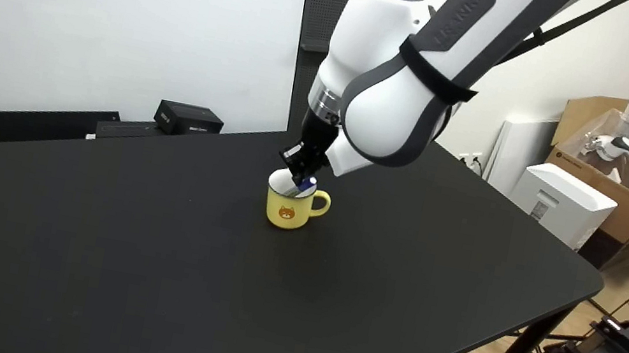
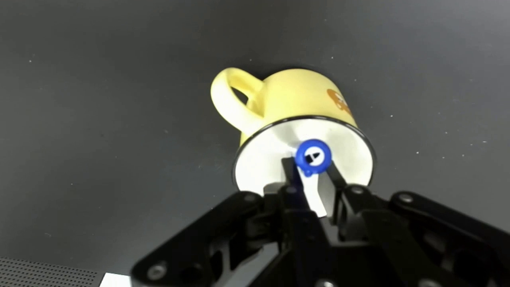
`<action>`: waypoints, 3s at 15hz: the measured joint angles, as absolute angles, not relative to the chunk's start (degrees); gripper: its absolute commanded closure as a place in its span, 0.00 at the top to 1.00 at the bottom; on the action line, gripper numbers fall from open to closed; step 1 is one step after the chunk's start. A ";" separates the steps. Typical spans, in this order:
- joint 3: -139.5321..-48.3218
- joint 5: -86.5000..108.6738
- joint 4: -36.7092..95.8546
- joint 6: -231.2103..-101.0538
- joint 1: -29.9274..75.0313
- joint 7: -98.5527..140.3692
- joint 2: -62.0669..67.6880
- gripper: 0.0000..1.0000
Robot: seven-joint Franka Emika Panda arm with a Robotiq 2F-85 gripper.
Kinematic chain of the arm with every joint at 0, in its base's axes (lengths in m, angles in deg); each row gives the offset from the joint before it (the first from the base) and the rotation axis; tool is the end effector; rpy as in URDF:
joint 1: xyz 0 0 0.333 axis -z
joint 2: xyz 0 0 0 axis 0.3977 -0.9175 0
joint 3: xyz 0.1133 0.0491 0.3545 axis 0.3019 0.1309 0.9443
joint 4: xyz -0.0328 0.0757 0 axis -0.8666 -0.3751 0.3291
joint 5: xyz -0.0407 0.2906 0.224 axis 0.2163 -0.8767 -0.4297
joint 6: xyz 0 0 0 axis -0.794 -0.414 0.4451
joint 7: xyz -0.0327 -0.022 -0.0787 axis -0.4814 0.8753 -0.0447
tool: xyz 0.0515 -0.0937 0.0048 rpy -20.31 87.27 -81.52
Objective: Pick up the blue pen from yellow cup and place it on the table.
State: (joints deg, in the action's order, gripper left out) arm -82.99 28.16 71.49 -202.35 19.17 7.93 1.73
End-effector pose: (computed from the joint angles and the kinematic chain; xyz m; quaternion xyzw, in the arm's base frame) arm 0.5334 0.1281 0.3151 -0.9798 -0.1048 -0.1702 0.0041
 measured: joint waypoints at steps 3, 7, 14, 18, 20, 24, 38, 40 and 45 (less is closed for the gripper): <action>-81.90 27.31 71.53 -201.51 19.60 8.87 3.77 0.04; -81.42 27.35 71.73 -200.31 19.57 9.68 8.09 0.04; -79.64 27.23 72.90 -201.27 19.35 12.36 13.42 0.04; -78.76 27.29 74.67 -205.57 18.97 14.38 14.18 0.04; -77.87 26.77 75.72 -208.31 18.96 15.86 13.44 0.04; -76.30 21.17 76.84 -212.13 18.03 21.08 9.65 0.04; -66.16 19.30 76.00 -213.19 31.12 25.90 -0.36 0.50; -65.65 19.30 75.80 -213.16 32.21 26.12 -0.81 0.62; -66.13 19.16 75.35 -210.75 32.73 25.94 -0.93 0.96</action>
